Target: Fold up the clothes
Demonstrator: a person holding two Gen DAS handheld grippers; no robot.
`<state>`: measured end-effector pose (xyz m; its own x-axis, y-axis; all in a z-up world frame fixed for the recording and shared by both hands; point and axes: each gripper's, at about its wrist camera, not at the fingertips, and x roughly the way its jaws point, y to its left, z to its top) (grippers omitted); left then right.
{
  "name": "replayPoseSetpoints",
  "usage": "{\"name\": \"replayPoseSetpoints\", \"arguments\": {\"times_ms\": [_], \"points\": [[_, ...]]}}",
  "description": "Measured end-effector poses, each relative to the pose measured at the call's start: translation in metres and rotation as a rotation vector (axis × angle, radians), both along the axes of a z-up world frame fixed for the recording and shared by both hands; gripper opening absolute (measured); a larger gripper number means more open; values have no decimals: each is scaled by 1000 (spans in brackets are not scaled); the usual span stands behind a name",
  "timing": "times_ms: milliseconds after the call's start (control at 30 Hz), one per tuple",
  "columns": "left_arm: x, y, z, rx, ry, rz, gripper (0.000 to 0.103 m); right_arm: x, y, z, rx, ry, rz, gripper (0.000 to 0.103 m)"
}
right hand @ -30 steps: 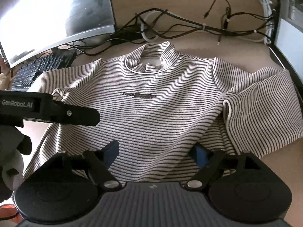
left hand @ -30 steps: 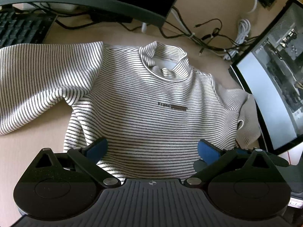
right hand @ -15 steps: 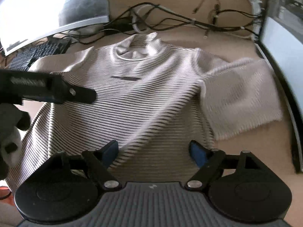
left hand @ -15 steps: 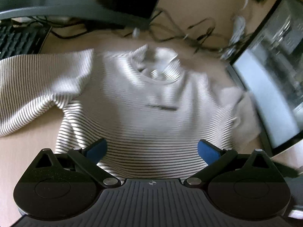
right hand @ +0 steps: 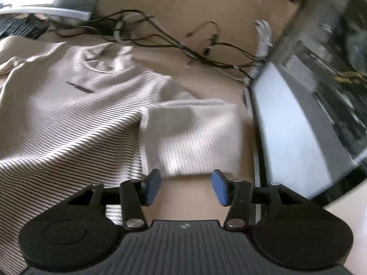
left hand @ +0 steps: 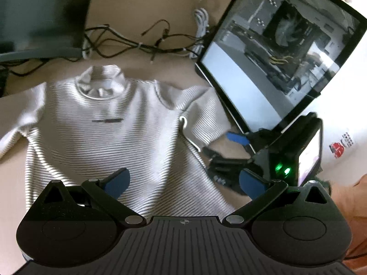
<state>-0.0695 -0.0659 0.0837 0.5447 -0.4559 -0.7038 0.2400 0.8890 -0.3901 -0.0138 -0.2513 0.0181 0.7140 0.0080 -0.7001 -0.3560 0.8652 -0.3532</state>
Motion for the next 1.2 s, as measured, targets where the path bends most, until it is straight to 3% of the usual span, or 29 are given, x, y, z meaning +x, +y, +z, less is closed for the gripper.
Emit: {"name": "replayPoseSetpoints", "arguments": {"times_ms": [267, 467, 600, 833, 1200], "points": [[-5, 14, 0, 2, -1, 39, 103, 28, 24, -15, 2, -6, 38, 63], [7, 27, -6, -60, 18, 79, 103, 20, 36, 7, 75, -75, 58, 61], [10, 23, -4, -67, 6, 74, 103, 27, 34, 4, 194, 22, 71, 61], [11, 13, -9, -45, 29, 36, 103, 18, 14, -12, 282, 157, -13, 62], [12, 14, -14, -50, 52, 20, 103, -12, -2, -8, 270, 208, -66, 64]]}}
